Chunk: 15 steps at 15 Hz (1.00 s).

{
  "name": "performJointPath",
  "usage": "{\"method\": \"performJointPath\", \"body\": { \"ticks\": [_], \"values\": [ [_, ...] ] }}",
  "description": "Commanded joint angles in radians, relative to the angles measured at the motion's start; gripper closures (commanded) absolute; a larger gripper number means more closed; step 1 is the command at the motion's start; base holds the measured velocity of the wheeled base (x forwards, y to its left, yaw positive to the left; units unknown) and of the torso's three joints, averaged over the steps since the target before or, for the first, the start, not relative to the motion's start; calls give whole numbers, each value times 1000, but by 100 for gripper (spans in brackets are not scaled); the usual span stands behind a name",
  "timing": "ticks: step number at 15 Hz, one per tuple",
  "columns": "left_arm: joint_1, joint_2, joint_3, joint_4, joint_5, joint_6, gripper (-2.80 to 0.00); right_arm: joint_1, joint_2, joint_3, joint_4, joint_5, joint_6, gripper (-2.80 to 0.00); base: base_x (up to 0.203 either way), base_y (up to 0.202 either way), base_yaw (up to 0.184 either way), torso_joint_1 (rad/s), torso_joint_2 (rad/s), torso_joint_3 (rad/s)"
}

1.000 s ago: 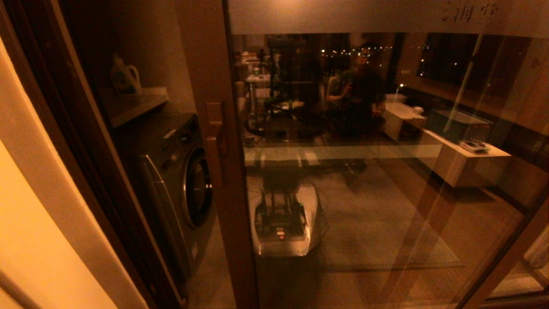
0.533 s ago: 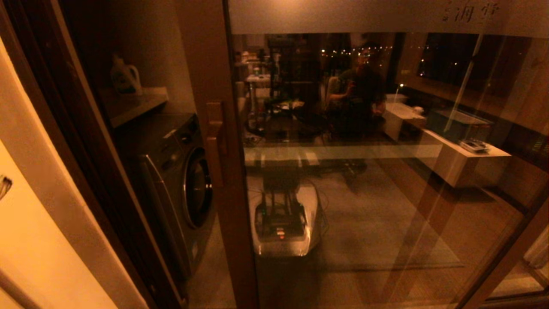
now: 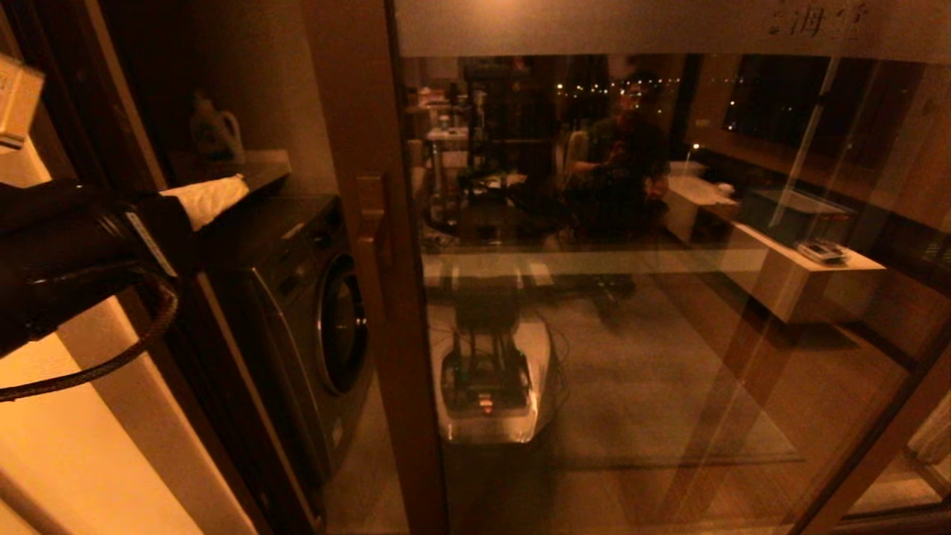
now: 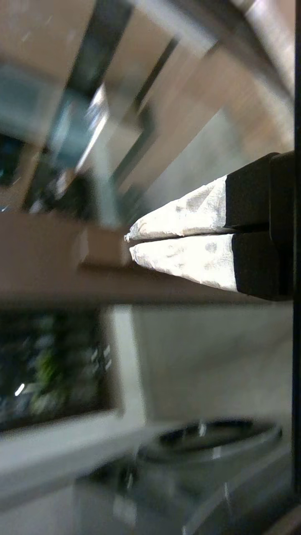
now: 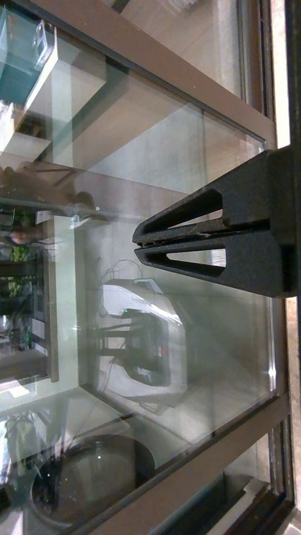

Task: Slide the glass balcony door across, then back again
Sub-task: Close the slid door

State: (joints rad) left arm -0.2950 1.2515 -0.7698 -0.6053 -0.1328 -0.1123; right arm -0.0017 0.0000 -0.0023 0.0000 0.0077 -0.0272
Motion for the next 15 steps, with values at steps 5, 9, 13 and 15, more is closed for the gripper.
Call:
{"method": "performJointPath", "body": {
  "ticks": [5, 9, 13, 15],
  "values": [
    [-123, 149, -48, -7, 5, -1, 0, 1, 2, 0, 0, 0, 0, 0, 0, 0, 0, 0, 0, 0],
    [-164, 216, -79, -7, 23, -3, 0, 0, 2, 1, -1, 1, -1, 0, 0, 0, 0, 0, 0, 0],
    [-204, 278, -82, -12, 45, -2, 0, 0, 2, 1, 0, 0, -1, 0, 0, 0, 0, 0, 0, 0],
    [-226, 300, -82, -13, 78, -1, 0, 0, 2, 1, -1, 0, -1, 0, 0, 0, 0, 0, 0, 0]
  ]
}}
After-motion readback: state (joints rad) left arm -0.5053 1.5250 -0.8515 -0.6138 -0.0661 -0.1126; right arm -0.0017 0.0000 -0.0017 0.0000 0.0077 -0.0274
